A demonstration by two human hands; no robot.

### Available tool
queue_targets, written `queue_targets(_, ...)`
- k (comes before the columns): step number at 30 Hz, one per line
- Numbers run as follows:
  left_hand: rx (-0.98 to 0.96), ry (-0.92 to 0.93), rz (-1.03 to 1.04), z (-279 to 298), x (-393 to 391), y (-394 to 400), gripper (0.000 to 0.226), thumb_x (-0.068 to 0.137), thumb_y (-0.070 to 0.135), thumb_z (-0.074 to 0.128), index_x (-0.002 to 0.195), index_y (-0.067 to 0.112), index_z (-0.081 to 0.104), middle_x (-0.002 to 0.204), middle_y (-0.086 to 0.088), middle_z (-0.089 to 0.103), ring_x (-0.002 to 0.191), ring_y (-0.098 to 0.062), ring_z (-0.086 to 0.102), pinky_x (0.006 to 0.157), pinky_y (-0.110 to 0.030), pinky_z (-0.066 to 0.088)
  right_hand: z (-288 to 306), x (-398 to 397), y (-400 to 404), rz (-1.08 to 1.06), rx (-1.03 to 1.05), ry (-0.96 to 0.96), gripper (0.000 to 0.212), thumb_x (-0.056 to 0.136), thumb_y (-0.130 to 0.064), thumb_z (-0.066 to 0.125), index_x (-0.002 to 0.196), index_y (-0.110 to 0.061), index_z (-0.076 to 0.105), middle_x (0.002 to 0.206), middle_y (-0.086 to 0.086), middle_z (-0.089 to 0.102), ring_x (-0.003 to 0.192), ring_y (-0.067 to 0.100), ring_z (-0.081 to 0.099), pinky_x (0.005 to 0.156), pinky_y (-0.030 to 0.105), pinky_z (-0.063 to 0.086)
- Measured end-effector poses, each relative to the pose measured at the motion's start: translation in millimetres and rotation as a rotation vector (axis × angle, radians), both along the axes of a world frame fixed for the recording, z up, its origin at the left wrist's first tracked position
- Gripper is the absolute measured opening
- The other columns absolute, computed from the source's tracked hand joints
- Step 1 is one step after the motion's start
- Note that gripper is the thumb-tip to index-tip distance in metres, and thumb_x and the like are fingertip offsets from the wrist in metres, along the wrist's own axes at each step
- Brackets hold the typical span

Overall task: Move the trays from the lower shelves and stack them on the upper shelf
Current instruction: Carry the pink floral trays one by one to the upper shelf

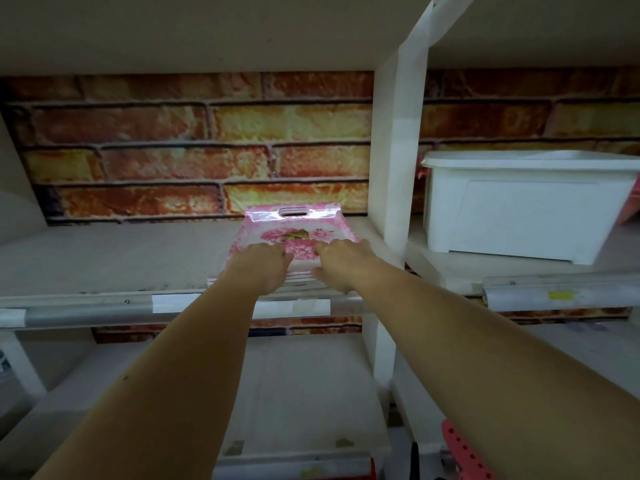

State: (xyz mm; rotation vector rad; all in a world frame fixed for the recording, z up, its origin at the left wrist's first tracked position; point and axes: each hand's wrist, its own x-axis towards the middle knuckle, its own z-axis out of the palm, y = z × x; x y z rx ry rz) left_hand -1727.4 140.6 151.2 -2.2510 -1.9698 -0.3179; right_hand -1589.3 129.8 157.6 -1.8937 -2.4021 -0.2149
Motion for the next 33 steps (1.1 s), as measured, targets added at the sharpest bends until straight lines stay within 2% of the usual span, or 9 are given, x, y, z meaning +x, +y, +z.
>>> queue_targets(4, 0.106, -0.017, 0.033, 10, 3, 1, 0.044, 0.103, 0.036, 0.021, 0.130, 0.011, 0.046, 0.126, -0.015, 0.056, 0.118, -0.033, 0.051, 0.096, -0.040, 0.038, 5, -2, 1, -0.006, 0.028, 0.044, 0.052, 0.102, -0.042, 0.031, 0.146, -0.014, 0.029, 0.139, 0.010, 0.048, 0.126, 0.029, 0.045, 0.104, 0.045, 0.029)
queue_targets(11, 0.135, -0.071, -0.025, 8, 7, -5, 0.042, 0.102, 0.037, 0.027, 0.128, 0.011, 0.047, 0.123, -0.016, 0.058, 0.114, -0.034, 0.054, 0.093, -0.040, 0.041, 8, 1, -5, 0.001, 0.075, 0.089, 0.048, 0.102, -0.043, 0.031, 0.141, -0.015, 0.034, 0.131, 0.011, 0.053, 0.120, 0.030, 0.049, 0.098, 0.042, 0.033)
queue_targets(20, 0.163, -0.113, -0.059, 8, 13, -23, 0.040, 0.102, 0.036, 0.029, 0.125, 0.010, 0.048, 0.117, -0.016, 0.061, 0.108, -0.034, 0.057, 0.088, -0.041, 0.044, 10, 10, -24, -0.003, 0.082, 0.142, 0.047, 0.102, -0.041, 0.032, 0.141, -0.016, 0.037, 0.132, 0.009, 0.054, 0.120, 0.029, 0.050, 0.099, 0.041, 0.034)
queue_targets(24, 0.185, -0.115, -0.064, 16, 18, -33, 0.038, 0.101, 0.035, 0.031, 0.122, 0.009, 0.050, 0.115, -0.017, 0.062, 0.108, -0.035, 0.057, 0.094, -0.041, 0.041, 15, 15, -37, -0.002, 0.116, 0.168, 0.044, 0.102, -0.038, 0.035, 0.138, -0.015, 0.043, 0.133, 0.009, 0.053, 0.121, 0.028, 0.050, 0.097, 0.040, 0.039)
queue_targets(30, 0.205, -0.099, -0.123, 25, 42, -51, 0.036, 0.101, 0.032, 0.034, 0.122, 0.007, 0.050, 0.118, -0.016, 0.060, 0.108, -0.034, 0.056, 0.084, -0.037, 0.042, 23, 35, -59, -0.059, 0.147, 0.189, 0.043, 0.102, -0.037, 0.034, 0.138, -0.015, 0.044, 0.137, 0.009, 0.049, 0.123, 0.027, 0.049, 0.094, 0.037, 0.039)
queue_targets(33, 0.187, -0.115, -0.165, 24, 63, -57, 0.035, 0.101, 0.032, 0.035, 0.124, 0.008, 0.048, 0.121, -0.016, 0.060, 0.110, -0.034, 0.055, 0.088, -0.039, 0.042, 23, 55, -73, -0.104, 0.166, 0.212, 0.043, 0.102, -0.037, 0.034, 0.137, -0.014, 0.046, 0.135, 0.010, 0.050, 0.120, 0.027, 0.051, 0.092, 0.036, 0.040)
